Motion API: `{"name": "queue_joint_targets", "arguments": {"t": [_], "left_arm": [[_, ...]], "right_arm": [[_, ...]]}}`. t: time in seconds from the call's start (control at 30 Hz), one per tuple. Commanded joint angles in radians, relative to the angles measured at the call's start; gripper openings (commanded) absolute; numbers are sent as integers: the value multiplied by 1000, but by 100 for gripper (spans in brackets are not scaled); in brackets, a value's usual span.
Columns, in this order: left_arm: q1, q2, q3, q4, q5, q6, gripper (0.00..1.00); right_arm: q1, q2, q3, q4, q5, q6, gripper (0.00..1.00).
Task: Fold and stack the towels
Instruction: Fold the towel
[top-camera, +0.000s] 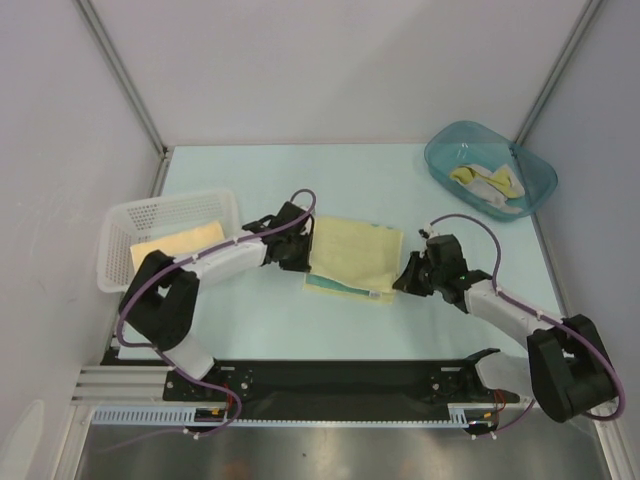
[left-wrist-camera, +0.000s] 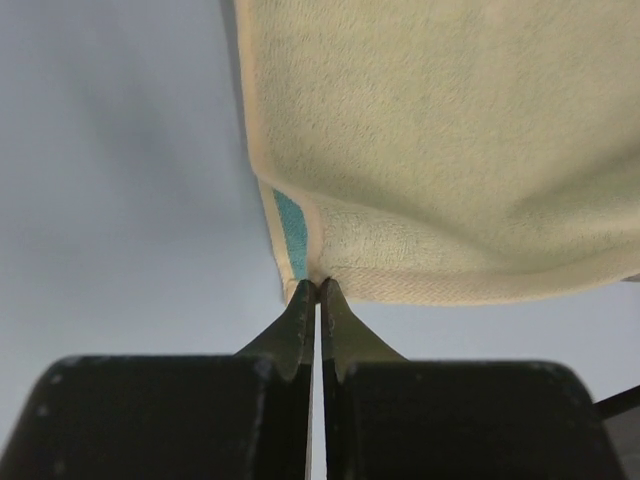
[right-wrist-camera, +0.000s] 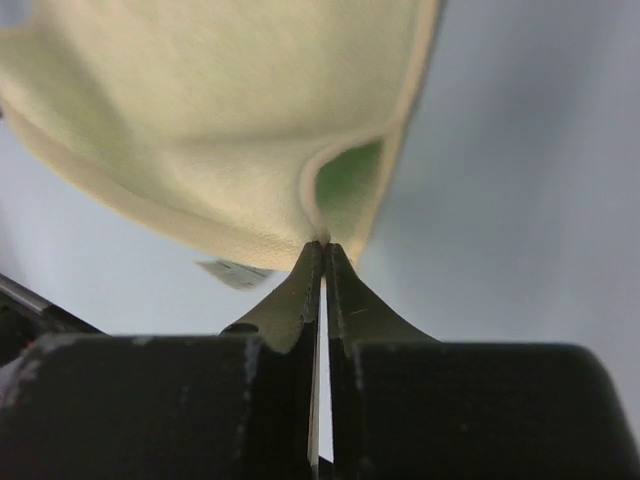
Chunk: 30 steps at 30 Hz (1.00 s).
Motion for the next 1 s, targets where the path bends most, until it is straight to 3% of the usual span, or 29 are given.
{"name": "queue_joint_targets", "arguments": {"t": [0.0, 0.5, 0.63, 0.67, 0.8, 0.9, 0.97], "left_arm": [[7, 26, -73, 47, 7, 0, 0], [10, 61, -118, 68, -12, 6, 0], [10, 55, -110, 32, -16, 3, 1], [8, 44, -107, 22, -21, 0, 4], [8, 3, -55, -56, -25, -4, 46], [10, -7, 40, -107, -56, 28, 56], [17, 7, 106, -115, -53, 81, 57]], "right_arm": [[9, 42, -75, 67, -1, 4, 0], [15, 47, -120, 98, -12, 14, 0], [23, 21, -108, 75, -34, 34, 16], [23, 15, -103, 55, -38, 39, 19], [18, -20, -44, -66, -17, 42, 31], [-17, -30, 38, -153, -33, -5, 37], [-64, -13, 113, -155, -58, -60, 39]]}}
